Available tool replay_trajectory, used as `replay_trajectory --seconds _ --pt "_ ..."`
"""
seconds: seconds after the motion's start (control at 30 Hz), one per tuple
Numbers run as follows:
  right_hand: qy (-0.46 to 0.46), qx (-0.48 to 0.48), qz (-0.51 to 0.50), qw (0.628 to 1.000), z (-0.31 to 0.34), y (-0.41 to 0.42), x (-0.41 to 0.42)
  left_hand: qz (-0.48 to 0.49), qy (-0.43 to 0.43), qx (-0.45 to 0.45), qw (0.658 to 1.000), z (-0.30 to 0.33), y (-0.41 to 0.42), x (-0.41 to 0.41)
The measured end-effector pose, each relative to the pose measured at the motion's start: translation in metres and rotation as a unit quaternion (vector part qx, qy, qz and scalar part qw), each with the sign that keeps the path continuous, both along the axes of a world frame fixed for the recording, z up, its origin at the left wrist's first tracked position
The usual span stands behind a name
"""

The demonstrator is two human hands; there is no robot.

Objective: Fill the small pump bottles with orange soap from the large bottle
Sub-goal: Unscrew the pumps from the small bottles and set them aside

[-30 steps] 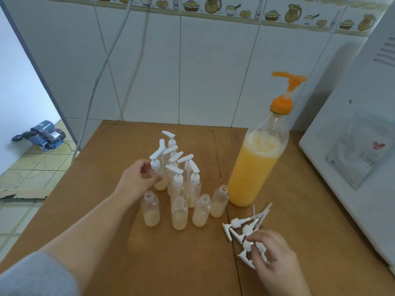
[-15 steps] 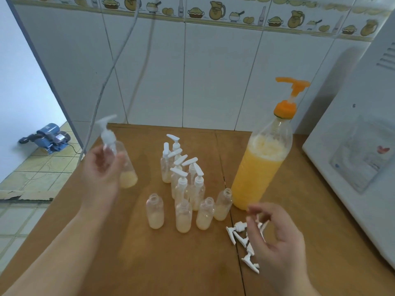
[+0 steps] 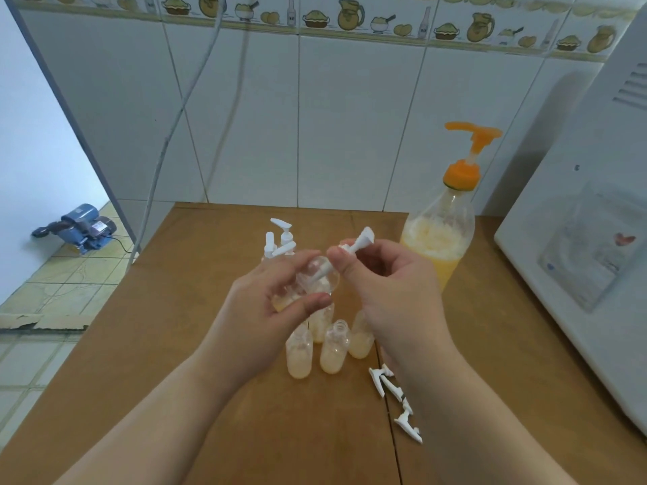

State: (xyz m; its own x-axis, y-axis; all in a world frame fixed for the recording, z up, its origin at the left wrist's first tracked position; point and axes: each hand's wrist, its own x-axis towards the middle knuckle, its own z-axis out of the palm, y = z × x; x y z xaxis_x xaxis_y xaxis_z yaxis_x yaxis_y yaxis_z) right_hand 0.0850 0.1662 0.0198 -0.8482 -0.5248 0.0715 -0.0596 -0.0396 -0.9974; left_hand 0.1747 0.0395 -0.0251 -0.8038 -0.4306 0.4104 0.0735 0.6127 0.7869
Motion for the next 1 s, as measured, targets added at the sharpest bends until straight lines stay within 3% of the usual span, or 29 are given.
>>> replay_trajectory --seconds 0.1,0.17,0.3,0.43,0.6,0.7,0.9,1.0 --pt "-0.020 0.008 0.064 0.998 0.005 0.005 -0.003 -0.070 -0.007 0.140 0.988 -0.001 0.001 0.005" --pt "-0.051 -0.006 0.091 0.995 0.011 0.010 -0.007 -0.068 0.022 0.179 0.981 -0.002 0.002 0.007" --pt "-0.070 -0.025 0.120 0.990 0.011 0.017 -0.009 -0.081 -0.019 0.132 0.988 -0.007 0.013 0.007" --pt "-0.028 0.013 0.075 0.997 0.003 0.024 -0.015 -0.057 0.025 0.186 0.981 -0.019 0.021 0.014" --pt "-0.003 0.023 0.115 0.993 -0.004 0.033 -0.002 -0.033 -0.032 0.103 0.994 -0.028 0.032 0.019" --pt "0.002 -0.023 0.073 0.997 -0.002 0.042 -0.001 -0.005 -0.031 0.121 0.992 -0.039 0.038 0.024" --pt "-0.005 -0.135 -0.053 0.989 -0.001 0.084 -0.025 0.144 -0.052 0.125 0.980 -0.080 0.033 0.051" --pt "0.029 -0.099 -0.136 0.985 -0.016 0.105 -0.033 0.191 -0.068 0.172 0.964 -0.100 0.027 0.056"
